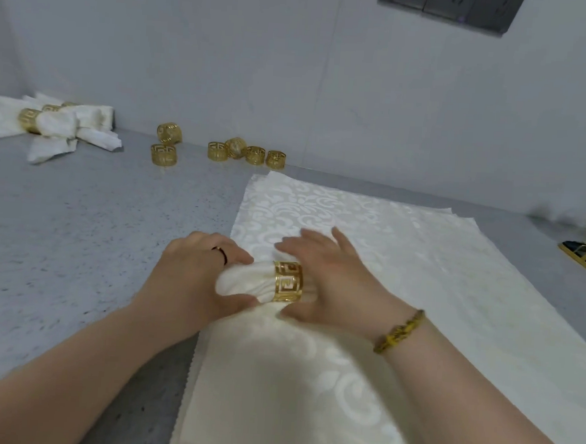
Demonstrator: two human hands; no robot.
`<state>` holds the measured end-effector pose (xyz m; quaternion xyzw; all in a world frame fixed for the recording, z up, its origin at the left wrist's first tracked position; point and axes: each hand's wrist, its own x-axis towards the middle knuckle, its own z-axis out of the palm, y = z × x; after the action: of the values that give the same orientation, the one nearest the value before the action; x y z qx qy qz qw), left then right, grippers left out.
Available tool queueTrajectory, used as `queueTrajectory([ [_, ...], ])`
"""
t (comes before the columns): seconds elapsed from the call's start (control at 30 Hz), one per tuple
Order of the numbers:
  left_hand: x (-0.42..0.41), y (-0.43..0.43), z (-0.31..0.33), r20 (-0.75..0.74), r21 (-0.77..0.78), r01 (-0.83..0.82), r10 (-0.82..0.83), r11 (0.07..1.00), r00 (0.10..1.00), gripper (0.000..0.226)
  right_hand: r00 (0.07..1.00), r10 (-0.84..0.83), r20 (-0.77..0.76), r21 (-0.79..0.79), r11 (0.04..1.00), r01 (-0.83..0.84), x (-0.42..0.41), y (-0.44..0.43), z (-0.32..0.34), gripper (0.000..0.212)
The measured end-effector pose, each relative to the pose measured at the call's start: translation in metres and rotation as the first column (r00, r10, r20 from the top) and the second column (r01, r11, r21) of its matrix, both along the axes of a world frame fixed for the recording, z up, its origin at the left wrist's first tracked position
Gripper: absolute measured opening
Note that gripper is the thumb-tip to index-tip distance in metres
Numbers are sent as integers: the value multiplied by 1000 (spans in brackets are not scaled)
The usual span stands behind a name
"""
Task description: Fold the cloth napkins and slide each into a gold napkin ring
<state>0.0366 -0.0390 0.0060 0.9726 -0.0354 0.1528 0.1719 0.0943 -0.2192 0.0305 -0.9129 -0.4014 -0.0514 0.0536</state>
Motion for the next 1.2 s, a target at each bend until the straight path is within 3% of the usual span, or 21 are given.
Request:
queueTrajectory([
  [0.07,-3,-3,-1,-23,-35,-27,26,999,999,32,999,-5,37,7,1000,5,0,11,-7,66],
  [0.13,-6,-6,-3,-71,-164,-54,42,985,997,20,998,-46,44,117,992,41,0,15,-15,57],
  [0.23,-3,-9,-7,-168,-247,-72,31,966,985,30,992,-122,17,253,961,114,-2,16,-20,53],
  [0.4,-2,-5,-4,-256,-166,-75,30,983,966,50,990,-136,-23,311,940,137,0,14,-23,53],
  [0.5,-4,1,0,-292,-174,-106,52,979,955,54,997,-58,-48,268,961,69,3,11,-22,68],
  [0.6,-4,5,5,-172,-281,-154,108,947,979,49,998,-57,-40,189,980,64,2,-5,-9,87],
  [0.7,1,5,7,48,-305,-133,154,943,987,32,978,-174,-114,259,945,198,-4,-36,7,56],
  [0.73,3,3,7,62,-285,-78,100,955,993,31,961,-222,-164,240,936,257,-10,-46,9,44],
  [0.83,12,-8,-3,-23,-164,110,-116,980,993,89,907,-333,-258,132,918,374,-24,-59,-2,34],
  [0.9,17,-15,-14,-48,-34,142,-143,989,989,98,907,-321,-272,149,917,369,-29,-57,-12,27],
  [0.97,18,-17,-19,4,50,95,-95,994,995,97,909,-298,-292,264,888,376,-30,-53,-18,19],
  [1.07,18,-18,-22,105,110,59,-70,992,992,80,856,-161,-491,437,805,402,-35,-50,-21,29],
  [1.13,21,-18,-27,188,160,52,-82,986,979,57,820,-99,-563,426,816,391,-37,-52,-20,31],
  [1.2,20,-18,-27,202,188,36,-75,981,977,49,827,-99,-553,398,841,367,-37,-58,-21,33],
])
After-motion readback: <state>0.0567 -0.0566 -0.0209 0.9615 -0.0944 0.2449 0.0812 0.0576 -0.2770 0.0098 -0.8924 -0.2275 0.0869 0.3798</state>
